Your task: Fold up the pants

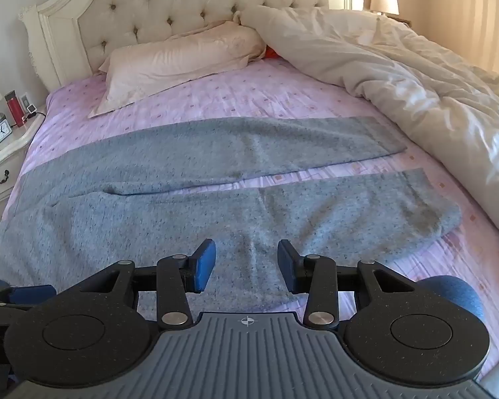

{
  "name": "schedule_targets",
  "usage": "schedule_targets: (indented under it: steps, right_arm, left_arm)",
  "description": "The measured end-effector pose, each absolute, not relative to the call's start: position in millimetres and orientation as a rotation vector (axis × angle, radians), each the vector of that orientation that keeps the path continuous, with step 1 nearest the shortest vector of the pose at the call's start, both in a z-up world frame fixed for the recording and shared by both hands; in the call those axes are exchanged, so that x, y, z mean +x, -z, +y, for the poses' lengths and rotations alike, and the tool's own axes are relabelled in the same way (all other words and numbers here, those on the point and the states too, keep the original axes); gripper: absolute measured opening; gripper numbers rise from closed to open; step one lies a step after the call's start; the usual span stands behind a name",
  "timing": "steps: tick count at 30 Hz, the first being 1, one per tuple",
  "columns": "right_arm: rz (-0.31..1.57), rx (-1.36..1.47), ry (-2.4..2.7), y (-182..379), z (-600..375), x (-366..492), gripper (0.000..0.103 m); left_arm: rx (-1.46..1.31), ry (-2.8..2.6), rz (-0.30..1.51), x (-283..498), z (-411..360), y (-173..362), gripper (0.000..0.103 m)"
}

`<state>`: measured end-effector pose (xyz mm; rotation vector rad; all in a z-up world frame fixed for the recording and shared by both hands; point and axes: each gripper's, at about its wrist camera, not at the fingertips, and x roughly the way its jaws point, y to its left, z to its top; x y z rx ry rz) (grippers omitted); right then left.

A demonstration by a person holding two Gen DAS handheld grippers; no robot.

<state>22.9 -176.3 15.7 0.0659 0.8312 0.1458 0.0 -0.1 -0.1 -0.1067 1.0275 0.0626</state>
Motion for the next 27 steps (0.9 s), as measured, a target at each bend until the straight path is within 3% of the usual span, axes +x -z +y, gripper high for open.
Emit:
schedule_targets:
  steps: [27]
  right_arm:
    - [0.881, 0.076, -0.143, -8.1, -174.7, 23.7, 0.040]
  left_arm:
    - [-0.119, -0.072, 1.030, -0.7, 1.6, 2.0, 0.083]
